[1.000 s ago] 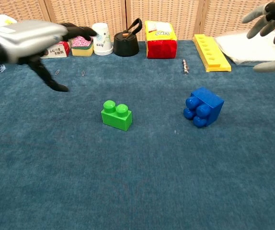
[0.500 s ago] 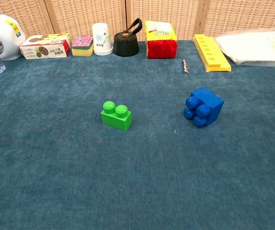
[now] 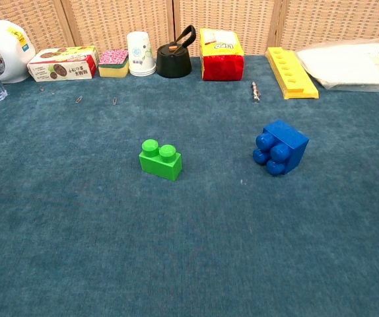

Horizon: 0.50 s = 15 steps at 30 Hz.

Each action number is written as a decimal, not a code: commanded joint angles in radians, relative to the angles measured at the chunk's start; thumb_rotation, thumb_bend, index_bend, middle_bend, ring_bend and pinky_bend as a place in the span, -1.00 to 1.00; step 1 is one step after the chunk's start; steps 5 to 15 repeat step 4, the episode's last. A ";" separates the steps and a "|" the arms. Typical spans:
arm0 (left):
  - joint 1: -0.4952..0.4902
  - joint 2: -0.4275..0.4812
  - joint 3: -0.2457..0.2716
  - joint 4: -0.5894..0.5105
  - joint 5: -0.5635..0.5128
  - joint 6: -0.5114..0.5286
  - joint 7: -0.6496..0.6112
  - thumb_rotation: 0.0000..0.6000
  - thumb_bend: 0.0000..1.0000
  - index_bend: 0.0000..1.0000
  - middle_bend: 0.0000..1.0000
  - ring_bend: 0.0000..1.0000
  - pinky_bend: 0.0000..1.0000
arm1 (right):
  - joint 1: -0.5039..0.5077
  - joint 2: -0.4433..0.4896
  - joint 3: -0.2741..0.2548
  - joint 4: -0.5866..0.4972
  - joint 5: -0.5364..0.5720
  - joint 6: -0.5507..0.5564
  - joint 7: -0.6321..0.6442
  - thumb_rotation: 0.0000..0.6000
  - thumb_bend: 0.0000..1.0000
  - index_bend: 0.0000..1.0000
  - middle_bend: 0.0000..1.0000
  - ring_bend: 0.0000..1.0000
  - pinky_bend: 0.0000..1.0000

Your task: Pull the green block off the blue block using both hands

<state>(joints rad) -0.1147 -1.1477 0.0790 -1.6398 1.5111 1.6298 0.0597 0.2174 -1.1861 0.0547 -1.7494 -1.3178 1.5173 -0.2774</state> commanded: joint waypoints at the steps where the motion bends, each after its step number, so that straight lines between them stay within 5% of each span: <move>1: 0.015 0.002 -0.007 0.008 -0.009 0.009 -0.013 1.00 -0.75 -0.86 -0.72 -0.92 -0.63 | -0.020 0.005 -0.006 -0.002 -0.005 0.013 0.000 0.48 -0.57 -0.44 -0.32 -0.45 -0.37; 15: 0.023 0.003 -0.015 0.010 -0.008 0.011 -0.016 1.00 -0.75 -0.86 -0.72 -0.92 -0.63 | -0.030 0.010 -0.005 -0.003 -0.008 0.012 0.006 0.48 -0.57 -0.43 -0.32 -0.45 -0.37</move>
